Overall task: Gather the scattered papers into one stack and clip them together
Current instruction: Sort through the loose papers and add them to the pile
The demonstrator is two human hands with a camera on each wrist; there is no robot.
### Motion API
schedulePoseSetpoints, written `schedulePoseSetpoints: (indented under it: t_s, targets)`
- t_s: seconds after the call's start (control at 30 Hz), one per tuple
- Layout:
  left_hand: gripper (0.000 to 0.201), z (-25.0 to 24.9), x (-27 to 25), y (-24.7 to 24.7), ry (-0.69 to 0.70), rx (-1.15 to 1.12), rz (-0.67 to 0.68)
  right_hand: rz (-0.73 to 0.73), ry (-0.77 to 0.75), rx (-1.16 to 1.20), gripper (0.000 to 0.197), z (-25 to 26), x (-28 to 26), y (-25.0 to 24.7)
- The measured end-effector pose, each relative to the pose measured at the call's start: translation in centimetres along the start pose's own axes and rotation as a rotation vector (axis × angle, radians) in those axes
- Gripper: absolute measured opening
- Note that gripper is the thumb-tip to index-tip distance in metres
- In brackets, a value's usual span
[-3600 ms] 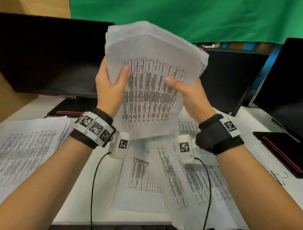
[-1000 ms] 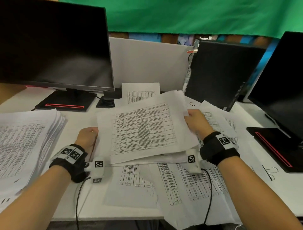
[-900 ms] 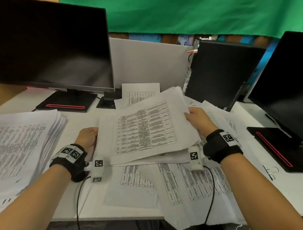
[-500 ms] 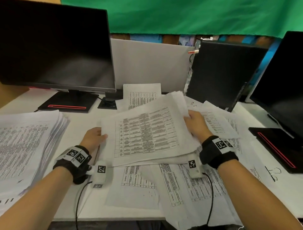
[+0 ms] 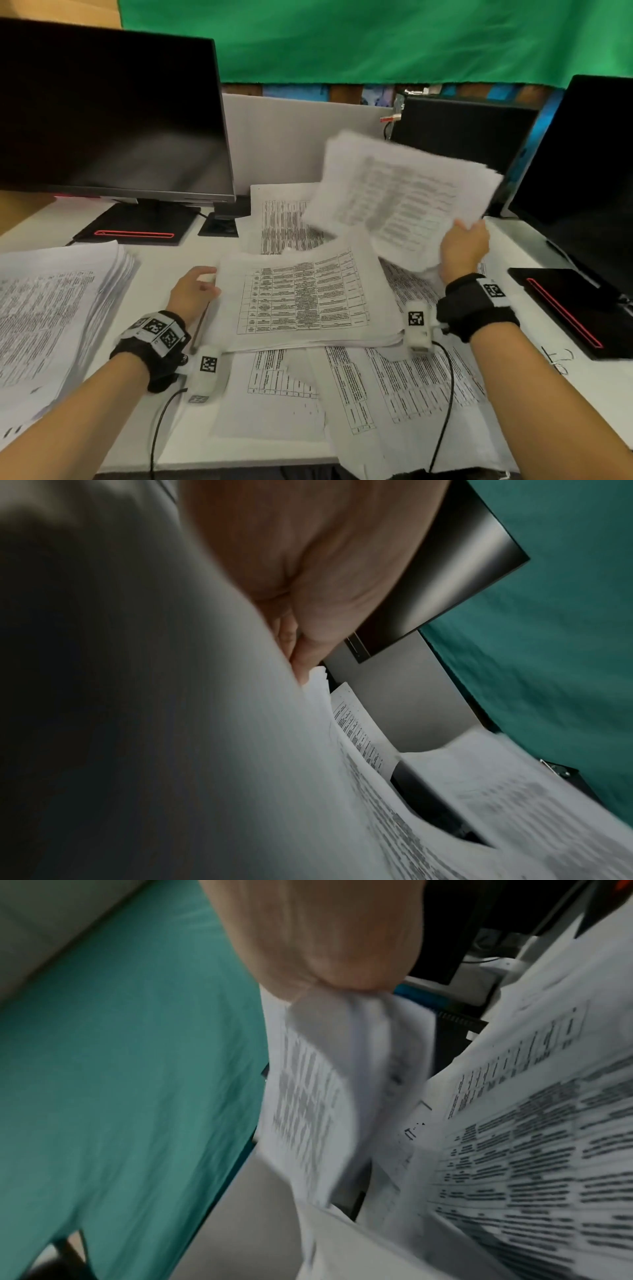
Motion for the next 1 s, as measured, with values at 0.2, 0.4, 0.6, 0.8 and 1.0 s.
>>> schedulePoseSetpoints:
  t_s: [0.2,0.4,0.6,0.8,1.0]
  targets:
    - [0.056,-4.7,-1.4,0.0,0.038,-0.157,0.024,0.114,0.191,0.369,0.040,-1.2,-0.3,1.7]
    - [0.080,-12.2,-1.6,-2.5,0.171,-0.588,0.196,0.570,0.080,0.384,0.028,1.3,-4.7,4.0]
    - [0.021,-13.9,-3.0,-4.3,0.551,-0.379,-0.104,0.817,-0.064,0.500,0.029,4.5,-6.6,4.9]
    - [0.009,-10.0,-4.1,-2.5,0.554,-0.411,-0.119,0.973,-0.128,0.247,0.038,1.4,-7.7,5.7]
    - [0.022,-12.7,-4.3,-3.6,0.614,-0.522,-0.279,0.754,-0.021,0.411,0.038,4.5,-7.0,5.8]
Point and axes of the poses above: each hand's wrist, its own x-axis towards the middle knuckle, its own y-axis out of the palm, z = x × y, the point moved 6 cm from there along x, towards the middle knuckle, and after that the axes turned 3 degrees about -y, right-handed, at the moved point
